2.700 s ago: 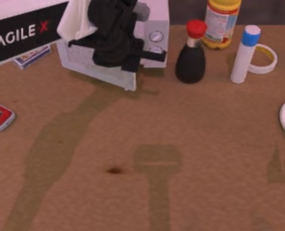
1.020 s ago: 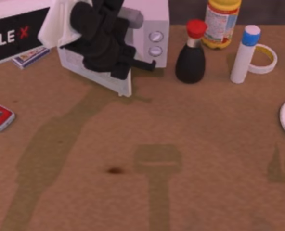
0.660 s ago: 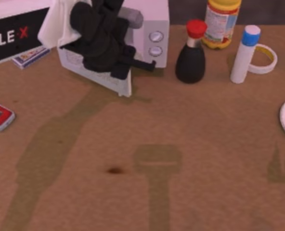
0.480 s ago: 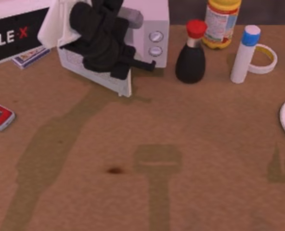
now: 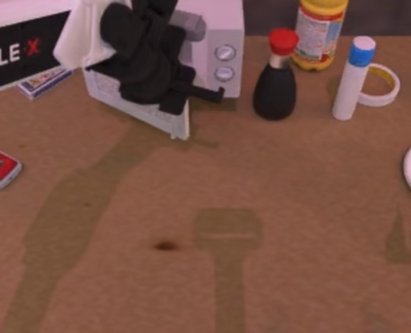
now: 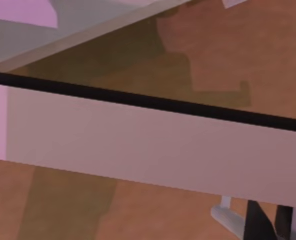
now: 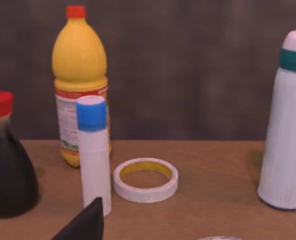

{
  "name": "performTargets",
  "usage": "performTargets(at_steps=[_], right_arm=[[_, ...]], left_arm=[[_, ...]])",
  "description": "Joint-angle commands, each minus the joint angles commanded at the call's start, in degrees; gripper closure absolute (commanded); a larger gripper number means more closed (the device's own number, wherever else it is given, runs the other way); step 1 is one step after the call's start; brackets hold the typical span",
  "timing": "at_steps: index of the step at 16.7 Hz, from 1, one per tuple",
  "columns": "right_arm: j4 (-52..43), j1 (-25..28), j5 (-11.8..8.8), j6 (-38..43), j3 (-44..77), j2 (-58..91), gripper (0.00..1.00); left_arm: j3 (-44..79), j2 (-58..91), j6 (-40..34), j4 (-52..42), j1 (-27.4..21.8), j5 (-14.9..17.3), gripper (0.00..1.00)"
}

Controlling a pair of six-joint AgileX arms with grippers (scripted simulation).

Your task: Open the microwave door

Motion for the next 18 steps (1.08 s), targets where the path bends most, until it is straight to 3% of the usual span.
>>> performTargets(at_steps=[9,18], right_arm=[[0.0,0.0,0.0,0.0,0.0,0.0,0.0],[0.0,0.0,0.0,0.0,0.0,0.0,0.0]], left_arm=[[-0.3,0.1,0.0,0.1,-0.3,0.5,1.0],[-5.7,-4.3,8.0,1.5,2.4,4.7,1.0]])
